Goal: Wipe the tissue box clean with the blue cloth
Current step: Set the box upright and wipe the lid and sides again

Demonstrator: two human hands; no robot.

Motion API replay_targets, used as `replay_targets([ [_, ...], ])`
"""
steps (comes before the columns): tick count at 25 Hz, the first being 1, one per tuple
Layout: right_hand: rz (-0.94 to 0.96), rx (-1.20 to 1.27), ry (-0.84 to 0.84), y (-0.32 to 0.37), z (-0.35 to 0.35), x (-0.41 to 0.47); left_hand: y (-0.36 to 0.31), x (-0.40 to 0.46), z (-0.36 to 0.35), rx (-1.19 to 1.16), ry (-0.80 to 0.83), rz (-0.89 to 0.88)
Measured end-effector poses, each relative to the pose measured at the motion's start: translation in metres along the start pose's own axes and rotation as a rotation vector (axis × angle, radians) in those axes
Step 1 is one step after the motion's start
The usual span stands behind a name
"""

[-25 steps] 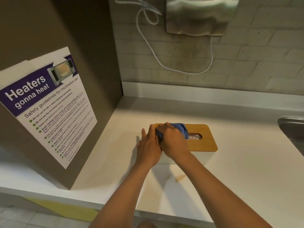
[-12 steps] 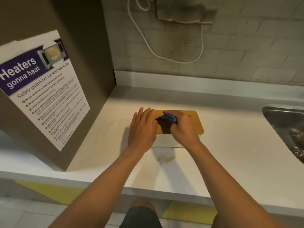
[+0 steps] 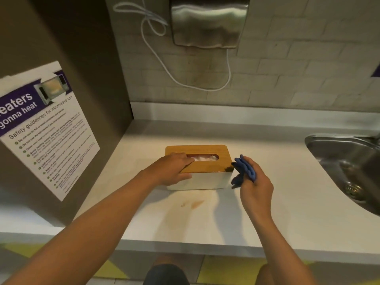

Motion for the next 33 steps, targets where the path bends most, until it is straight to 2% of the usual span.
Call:
replay_targets([
  [3,0.076,-0.044,-0.048,0.001,0.004,0.006,-0.003,-0.005,0.008,-0.134,-0.060,-0.023],
  [6,0.072,-0.203,-0.060,0.011,-0.004,0.018,-0.002,-0.003,0.019,-0.266,-0.067,-0.017],
  [11,0.307,-0.634,0.289,0.026,-0.053,0.034,0.010,0.003,0.024,-0.381,-0.035,0.027],
  [13,0.282,-0.778,0.459,0.014,-0.066,0.034,0.014,0.006,0.028,-0.413,-0.039,0.048],
  [15,0.296,-0.894,0.536,0.006,-0.072,0.030,0.015,0.007,0.029,-0.453,-0.029,0.059],
  [18,0.357,-1.048,0.515,0.000,-0.077,0.027,0.020,0.010,0.028,-0.491,-0.023,0.075],
  [21,0.423,-1.200,0.379,-0.003,-0.081,0.025,0.021,0.011,0.030,-0.515,-0.039,0.083],
  [25,0.460,-1.196,0.258,0.001,-0.087,0.025,0.022,0.010,0.032,-0.547,-0.055,0.088],
  [28,0.487,-1.183,0.264,0.004,-0.088,0.028,0.019,0.005,0.037,-0.420,-0.135,0.083],
  [33,0.484,-1.206,0.291,0.006,-0.091,0.035,0.016,-0.036,0.026,-0.007,-0.366,0.033],
])
Point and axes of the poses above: each hand's wrist, its own x-axis towards the middle knuckle, its own z-axis out of the back of the hand, y = z × x, the point moved 8 cm from there along x, towards the middle knuckle, and after that the axes turned 6 degrees about -x, right-handed, at the moved point
